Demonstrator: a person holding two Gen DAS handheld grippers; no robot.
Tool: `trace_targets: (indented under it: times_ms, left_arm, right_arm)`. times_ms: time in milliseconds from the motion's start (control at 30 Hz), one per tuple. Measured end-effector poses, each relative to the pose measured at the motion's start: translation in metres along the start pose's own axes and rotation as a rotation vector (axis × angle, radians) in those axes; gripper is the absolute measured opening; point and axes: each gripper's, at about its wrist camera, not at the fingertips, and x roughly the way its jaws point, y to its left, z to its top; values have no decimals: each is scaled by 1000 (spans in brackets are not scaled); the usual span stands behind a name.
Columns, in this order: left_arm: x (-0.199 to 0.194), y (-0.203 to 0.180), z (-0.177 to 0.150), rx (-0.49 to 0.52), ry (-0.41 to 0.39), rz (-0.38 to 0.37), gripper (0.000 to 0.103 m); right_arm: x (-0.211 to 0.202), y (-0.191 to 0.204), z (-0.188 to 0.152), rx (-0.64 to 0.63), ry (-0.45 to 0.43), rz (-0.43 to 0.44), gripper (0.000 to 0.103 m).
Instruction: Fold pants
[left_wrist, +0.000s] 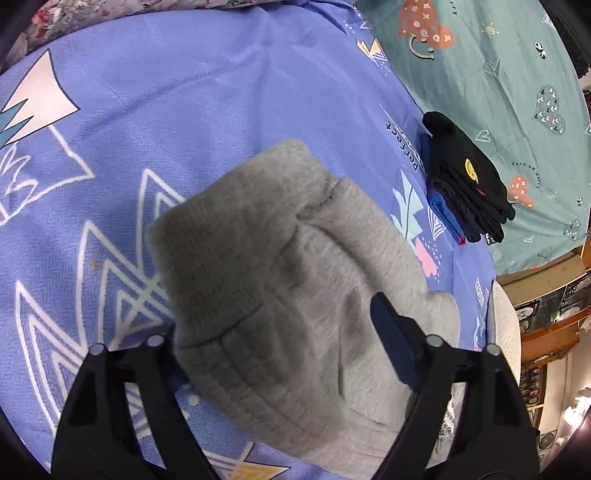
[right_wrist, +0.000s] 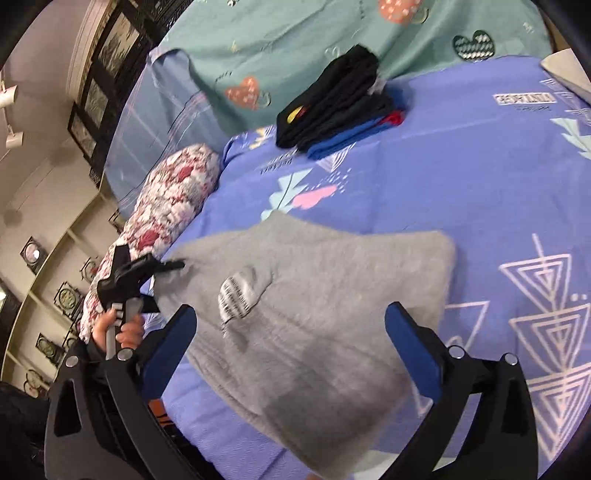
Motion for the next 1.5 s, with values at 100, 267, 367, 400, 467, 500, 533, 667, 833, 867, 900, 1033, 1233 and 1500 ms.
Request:
trace_targets:
  times_ms: [100,267,367,400,467,500,533,667,833,867,900,1033,1233,1500]
  left_arm:
    - [1,-4,-2,37,-27,44,54]
    - [-9,-6,-8,38,-70,12,33]
    - [-22,-18,-14,75,-117,30,27]
    - [-29,-28,-19,115,-147,42,24]
    - [-52,-70,-37,286,-236,62,22]
    - [-63,-96,-52,390,-271,52,21]
    - [-71,-115,-64,465,-287,36,21]
    - [-75,-197,-138,770,-223,-91,21]
    - [14,-233,-214,1098,35,7,38]
    - [23,-232,-225,1163,15,48,38]
    - [19,-232,-233,1201,-27,58,44]
    - [-24,-236,-247,1290,-37,-88,95]
    - [-76,-229,-223,1222,-129,-155,101]
    - [-36,-179,-153,892,-60,-46,101]
  right_arm:
    - [3,-12,-1,68,33,90,102]
    - [3,-20,-4,97,46,114,102]
    - [2,-17,-3,75,49,110,102]
    - [1,-16,-3,65,50,102,102]
    - [-2,-19,-2,53,41,81,102]
    - [-7,-21,0,55,25,64,102]
    - [-11,-23,2,58,11,53,102]
    - [-29,-35,14,112,-40,62,102]
    - [-19,-46,20,220,18,172,102]
    - [-12,-49,19,250,44,204,102]
    - [-5,-52,17,275,78,216,102]
    - [9,-46,16,294,149,239,102]
    - [35,3,38,167,233,198,102]
    - [115,32,27,70,464,-5,102]
